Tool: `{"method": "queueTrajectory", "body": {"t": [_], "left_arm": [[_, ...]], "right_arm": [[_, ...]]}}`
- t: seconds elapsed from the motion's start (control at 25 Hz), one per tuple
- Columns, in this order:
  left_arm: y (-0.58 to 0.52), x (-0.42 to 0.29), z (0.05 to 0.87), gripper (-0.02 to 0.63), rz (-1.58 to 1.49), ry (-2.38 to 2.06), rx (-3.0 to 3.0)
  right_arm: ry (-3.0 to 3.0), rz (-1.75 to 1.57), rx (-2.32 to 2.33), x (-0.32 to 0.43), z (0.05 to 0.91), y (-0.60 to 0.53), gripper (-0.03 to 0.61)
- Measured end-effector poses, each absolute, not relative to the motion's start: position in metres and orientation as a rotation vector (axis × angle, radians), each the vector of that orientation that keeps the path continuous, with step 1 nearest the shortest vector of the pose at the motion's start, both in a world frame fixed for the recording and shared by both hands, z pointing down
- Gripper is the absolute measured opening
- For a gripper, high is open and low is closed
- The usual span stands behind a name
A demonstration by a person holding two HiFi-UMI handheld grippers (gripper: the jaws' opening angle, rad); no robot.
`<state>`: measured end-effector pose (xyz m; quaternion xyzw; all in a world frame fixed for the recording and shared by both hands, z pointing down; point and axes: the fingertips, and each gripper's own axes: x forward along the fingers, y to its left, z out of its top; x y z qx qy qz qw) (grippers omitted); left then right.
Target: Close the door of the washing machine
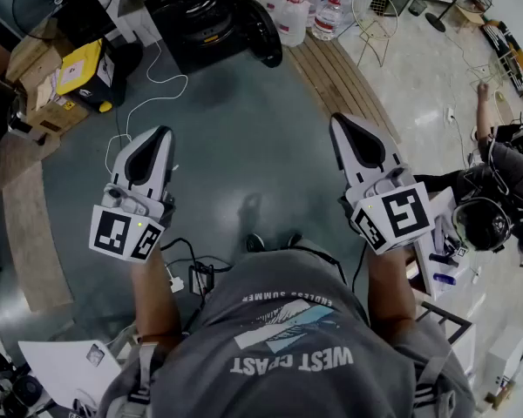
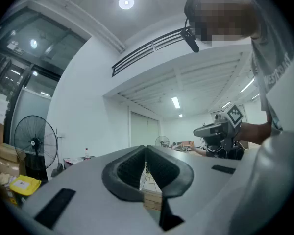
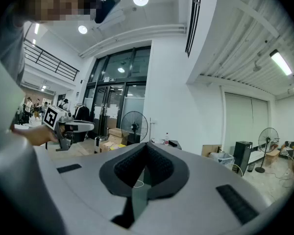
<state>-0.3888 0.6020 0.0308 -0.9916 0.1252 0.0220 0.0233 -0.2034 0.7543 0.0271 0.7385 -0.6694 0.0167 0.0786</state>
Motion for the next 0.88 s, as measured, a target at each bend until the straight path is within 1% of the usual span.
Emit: {"method": "queueTrajectory", "body": {"t": [0.32,0.56,0.88], "left_arm": [[0.576,-0.391,0.03,0.028,0.066,0.418,-3.062],[0.563,-0.379,0.044,0.028,0.038,0.453,-3.06],[0.52,-0.336,0.065,0.028,-0.065,0.563,-3.051]], "right_arm": [[-2.023,0.062,2.181,-0.205,0.029,0.725,0.028],[-2.09,0.077,2.18,-0.189,0.037,0.703,0.028],[-2.19,0.147,2.144,-0.132,0.064,0.642,0.029]]}}
